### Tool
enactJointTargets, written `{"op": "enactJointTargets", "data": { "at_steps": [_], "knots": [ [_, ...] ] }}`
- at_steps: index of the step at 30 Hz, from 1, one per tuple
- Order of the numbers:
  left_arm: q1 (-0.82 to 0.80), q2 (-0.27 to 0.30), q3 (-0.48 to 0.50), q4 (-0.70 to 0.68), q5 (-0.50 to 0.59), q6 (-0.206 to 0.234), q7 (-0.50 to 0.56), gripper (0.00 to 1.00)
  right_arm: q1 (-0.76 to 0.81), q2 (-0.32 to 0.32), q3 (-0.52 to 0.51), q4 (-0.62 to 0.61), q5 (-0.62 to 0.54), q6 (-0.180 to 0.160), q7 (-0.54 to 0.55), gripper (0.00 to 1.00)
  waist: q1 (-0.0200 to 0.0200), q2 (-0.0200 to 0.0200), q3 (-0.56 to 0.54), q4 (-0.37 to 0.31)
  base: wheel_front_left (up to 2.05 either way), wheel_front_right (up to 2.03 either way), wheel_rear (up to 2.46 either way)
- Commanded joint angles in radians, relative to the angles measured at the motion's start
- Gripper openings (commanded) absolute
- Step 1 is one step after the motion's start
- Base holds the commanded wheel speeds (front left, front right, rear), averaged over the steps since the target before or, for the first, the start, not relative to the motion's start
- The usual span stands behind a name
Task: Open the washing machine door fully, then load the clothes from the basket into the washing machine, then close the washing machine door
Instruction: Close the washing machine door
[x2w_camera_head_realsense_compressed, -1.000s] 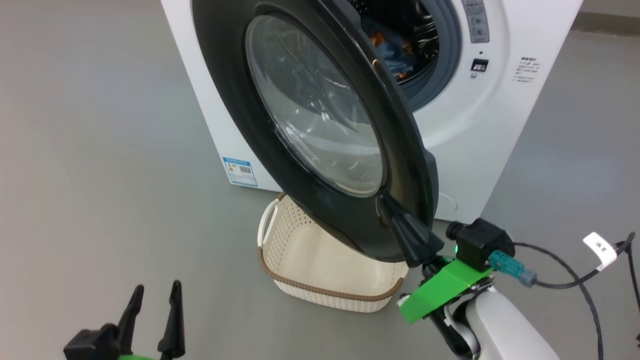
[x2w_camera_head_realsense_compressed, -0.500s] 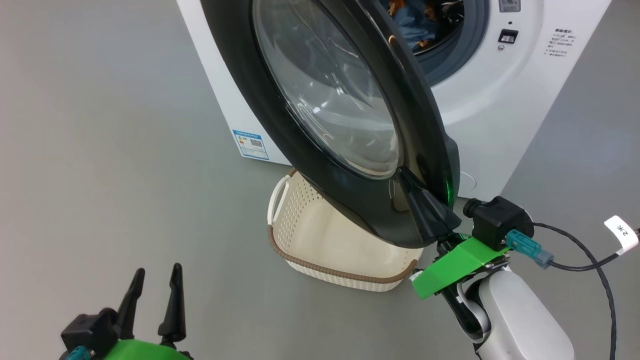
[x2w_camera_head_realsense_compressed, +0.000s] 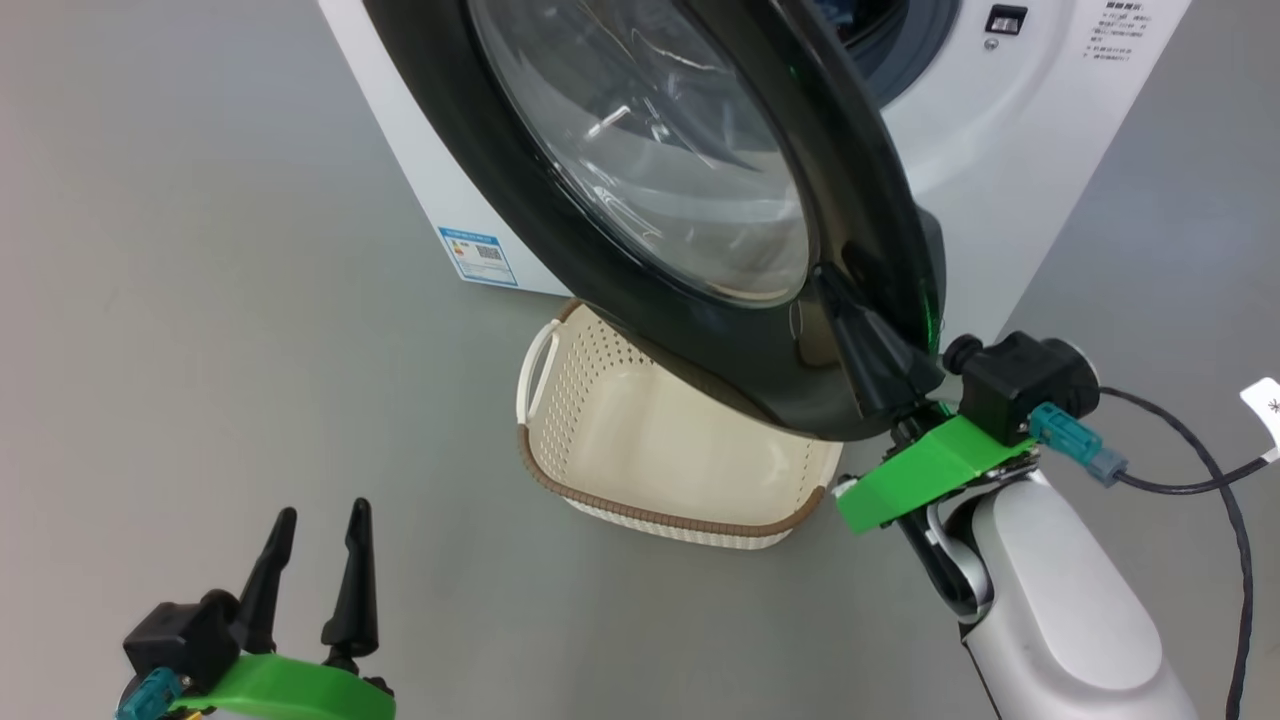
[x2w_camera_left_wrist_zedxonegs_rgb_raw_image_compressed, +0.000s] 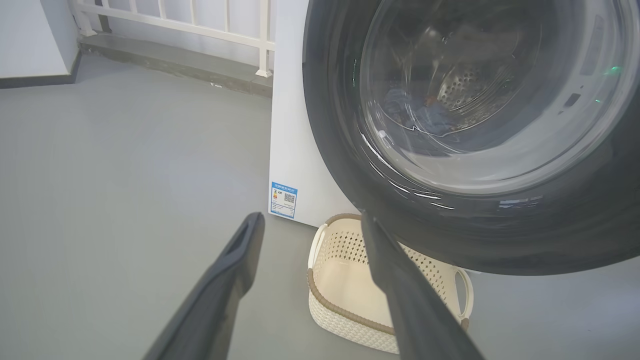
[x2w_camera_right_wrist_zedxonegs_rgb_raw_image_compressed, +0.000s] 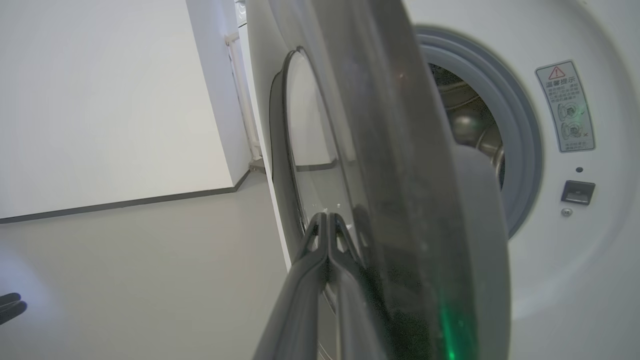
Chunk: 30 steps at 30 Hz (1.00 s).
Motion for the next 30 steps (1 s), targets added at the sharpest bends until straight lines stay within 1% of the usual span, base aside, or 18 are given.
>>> {"op": "enactJointTargets", "data": {
  "at_steps": [1, 13, 30],
  "knots": [
    [-0.032, 0.024, 0.031, -0.026, -0.012, -0.002, -0.006, 1.0, -0.035, 0.014, 0.005, -0.027, -0.01, 0.001, -0.005, 0.0, 0.0, -0.0001, 0.013, -0.003, 0.0, 0.0, 0.0],
    [-0.055, 0.021, 0.013, -0.026, -0.019, -0.002, -0.006, 1.0, -0.096, 0.011, -0.037, -0.015, -0.071, 0.001, -0.005, 0.0, 0.0, -0.0001, 0.049, -0.008, 0.0, 0.0, 0.0],
    [-0.085, 0.025, -0.008, -0.035, -0.038, -0.002, -0.006, 1.0, -0.21, -0.052, -0.05, 0.009, -0.102, 0.001, -0.005, 0.0, 0.0, -0.0001, 0.115, 0.0, 0.0, 0.0, 0.0]
  ]
}}
